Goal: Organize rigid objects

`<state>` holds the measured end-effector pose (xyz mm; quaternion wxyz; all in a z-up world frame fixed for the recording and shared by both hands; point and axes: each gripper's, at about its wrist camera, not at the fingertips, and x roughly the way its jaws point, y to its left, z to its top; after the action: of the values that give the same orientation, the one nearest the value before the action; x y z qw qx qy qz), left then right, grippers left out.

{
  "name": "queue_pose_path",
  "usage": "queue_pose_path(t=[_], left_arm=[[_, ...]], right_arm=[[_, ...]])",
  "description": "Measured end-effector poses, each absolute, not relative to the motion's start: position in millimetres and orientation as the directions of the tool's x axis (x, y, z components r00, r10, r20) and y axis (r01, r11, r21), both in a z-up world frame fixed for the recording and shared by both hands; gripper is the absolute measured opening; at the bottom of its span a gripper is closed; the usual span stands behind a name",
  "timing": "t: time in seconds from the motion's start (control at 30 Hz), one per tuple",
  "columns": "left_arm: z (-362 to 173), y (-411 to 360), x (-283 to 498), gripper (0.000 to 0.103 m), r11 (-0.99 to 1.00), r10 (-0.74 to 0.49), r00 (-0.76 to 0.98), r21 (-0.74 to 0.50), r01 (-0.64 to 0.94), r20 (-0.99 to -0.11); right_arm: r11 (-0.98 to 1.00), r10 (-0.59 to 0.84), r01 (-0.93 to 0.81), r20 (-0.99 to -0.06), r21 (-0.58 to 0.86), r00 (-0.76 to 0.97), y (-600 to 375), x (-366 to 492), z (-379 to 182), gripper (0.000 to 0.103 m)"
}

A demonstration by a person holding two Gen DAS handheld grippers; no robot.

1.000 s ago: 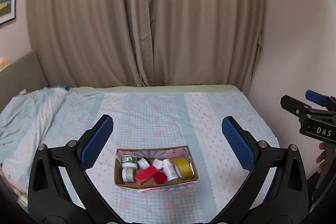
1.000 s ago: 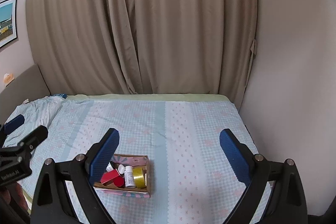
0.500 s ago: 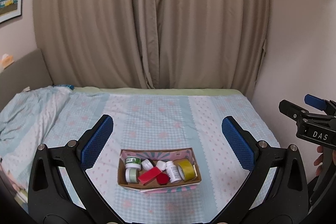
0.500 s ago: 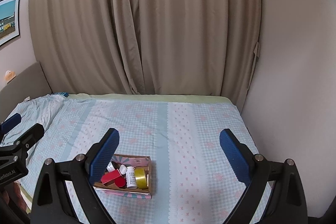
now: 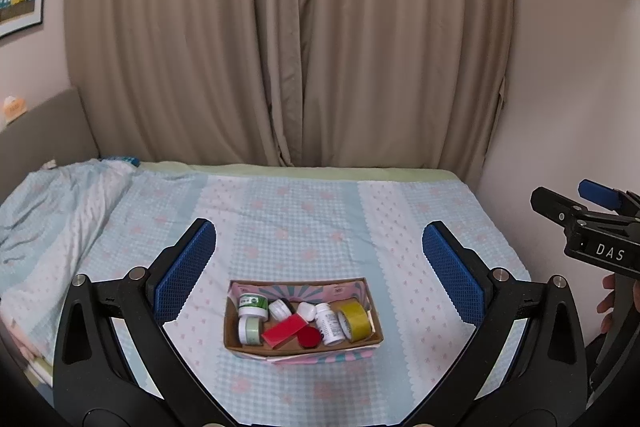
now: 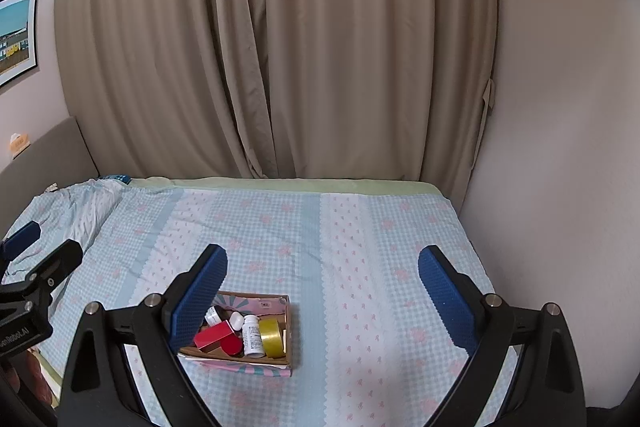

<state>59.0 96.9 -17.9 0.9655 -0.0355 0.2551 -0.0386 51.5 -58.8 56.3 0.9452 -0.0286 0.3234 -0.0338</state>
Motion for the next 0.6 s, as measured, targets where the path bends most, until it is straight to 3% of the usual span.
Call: queue_pose_path(t=[0.6], left_arm=[[-19.9, 100.0, 63.2, 0.103, 0.993, -0.111, 0.865, -0.091, 0.076, -0.489]], right_arm=[[0.996, -0.088, 0.054, -0.606, -0.074, 0.79, -57.8, 48.9, 55.2, 0.095]])
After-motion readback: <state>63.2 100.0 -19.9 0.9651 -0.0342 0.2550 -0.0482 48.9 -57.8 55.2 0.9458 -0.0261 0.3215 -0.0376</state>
